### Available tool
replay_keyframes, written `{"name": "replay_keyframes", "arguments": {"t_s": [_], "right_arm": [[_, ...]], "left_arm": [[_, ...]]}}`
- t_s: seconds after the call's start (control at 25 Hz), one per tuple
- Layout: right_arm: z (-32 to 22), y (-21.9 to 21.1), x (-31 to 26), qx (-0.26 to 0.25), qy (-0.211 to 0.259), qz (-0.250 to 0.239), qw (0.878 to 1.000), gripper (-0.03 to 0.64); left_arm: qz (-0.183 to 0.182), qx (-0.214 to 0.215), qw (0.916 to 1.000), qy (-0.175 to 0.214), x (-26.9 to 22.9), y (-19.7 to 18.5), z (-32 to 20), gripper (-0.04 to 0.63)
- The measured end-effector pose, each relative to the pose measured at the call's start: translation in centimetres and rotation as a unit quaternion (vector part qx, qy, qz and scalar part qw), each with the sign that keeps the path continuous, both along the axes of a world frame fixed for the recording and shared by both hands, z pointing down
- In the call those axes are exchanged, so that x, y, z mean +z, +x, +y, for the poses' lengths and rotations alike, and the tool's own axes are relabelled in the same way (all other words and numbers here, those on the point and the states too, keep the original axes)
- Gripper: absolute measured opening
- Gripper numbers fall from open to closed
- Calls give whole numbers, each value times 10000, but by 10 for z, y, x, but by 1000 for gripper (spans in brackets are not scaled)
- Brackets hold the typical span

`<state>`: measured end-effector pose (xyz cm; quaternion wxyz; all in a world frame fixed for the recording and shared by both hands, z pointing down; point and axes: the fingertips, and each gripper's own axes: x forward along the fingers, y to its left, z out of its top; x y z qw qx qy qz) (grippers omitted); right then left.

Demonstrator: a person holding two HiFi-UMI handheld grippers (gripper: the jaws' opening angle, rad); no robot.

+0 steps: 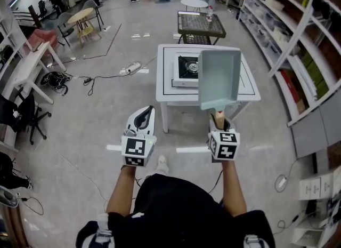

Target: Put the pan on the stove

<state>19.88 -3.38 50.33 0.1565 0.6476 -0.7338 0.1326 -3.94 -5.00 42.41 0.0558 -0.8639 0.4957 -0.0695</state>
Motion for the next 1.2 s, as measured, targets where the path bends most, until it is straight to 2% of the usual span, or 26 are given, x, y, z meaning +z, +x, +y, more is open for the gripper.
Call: {"name": "replay_keyframes", "arguments": {"t_s": [0.68, 0.96, 1.2], "right_arm": [[-172, -27, -20, 174, -58, 43, 9998, 127], [-221, -43, -16, 234, -83, 72, 9997, 127], [-242, -54, -8, 295, -190, 83, 9993, 127]], "left_arm": [[58, 271, 9996, -29, -14, -22, -182, 25], [137, 363, 9992, -89, -6, -34, -231, 25], [136, 465, 9987, -175, 2, -40, -254, 25]]}}
